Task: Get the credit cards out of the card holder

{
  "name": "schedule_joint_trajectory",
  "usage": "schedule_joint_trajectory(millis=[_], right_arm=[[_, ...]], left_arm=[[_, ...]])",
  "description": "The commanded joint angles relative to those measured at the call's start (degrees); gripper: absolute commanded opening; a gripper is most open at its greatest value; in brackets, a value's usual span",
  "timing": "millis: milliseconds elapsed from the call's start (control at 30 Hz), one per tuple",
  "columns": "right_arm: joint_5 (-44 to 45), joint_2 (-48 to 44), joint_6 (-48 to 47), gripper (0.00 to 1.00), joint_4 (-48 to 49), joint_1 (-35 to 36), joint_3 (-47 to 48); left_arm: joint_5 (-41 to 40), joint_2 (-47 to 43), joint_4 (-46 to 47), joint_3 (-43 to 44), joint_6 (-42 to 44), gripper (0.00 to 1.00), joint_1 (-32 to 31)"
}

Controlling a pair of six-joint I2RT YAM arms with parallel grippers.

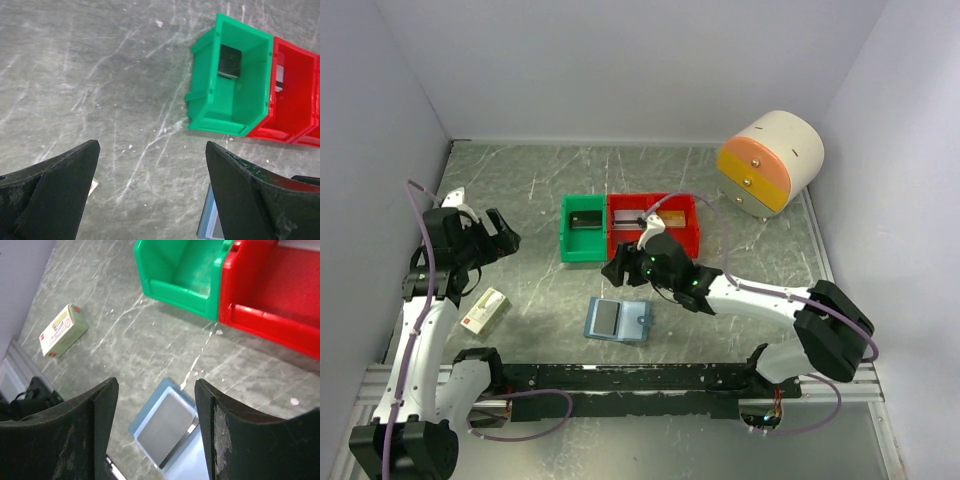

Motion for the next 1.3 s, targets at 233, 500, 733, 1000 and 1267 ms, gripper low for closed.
schedule_joint_trajectory(millis=[233, 500, 733, 1000, 1267], right_arm=[[-1.3, -6.1, 10.8, 0.65, 3.8, -0.6, -5.5], [-4.9, -0.7, 20.7, 0.59, 11.8, -0.7, -9.9], [-6.5, 3.8, 24.5, 0.44, 11.1, -0.3, -9.7], [-4.0, 3.5, 28.1, 0.32, 11.9, 1.3, -13.1], [-5.6, 2.5, 20.9, 0.31, 0.7, 2.0, -10.1]], left_arm=[[21.7, 0.9, 11.3, -8.9, -7.0, 1.0, -5.0], [14.9, 3.7, 11.8, -11.0, -11.5, 0.98, -21.2], [12.9, 7.4, 16.2, -12.9, -14.8, 0.94, -27.4], [10.6, 10.2, 17.2, -13.7, -15.6, 0.86, -32.7], [10.1, 13.3, 17.7, -13.1, -15.0, 0.83, -35.8]])
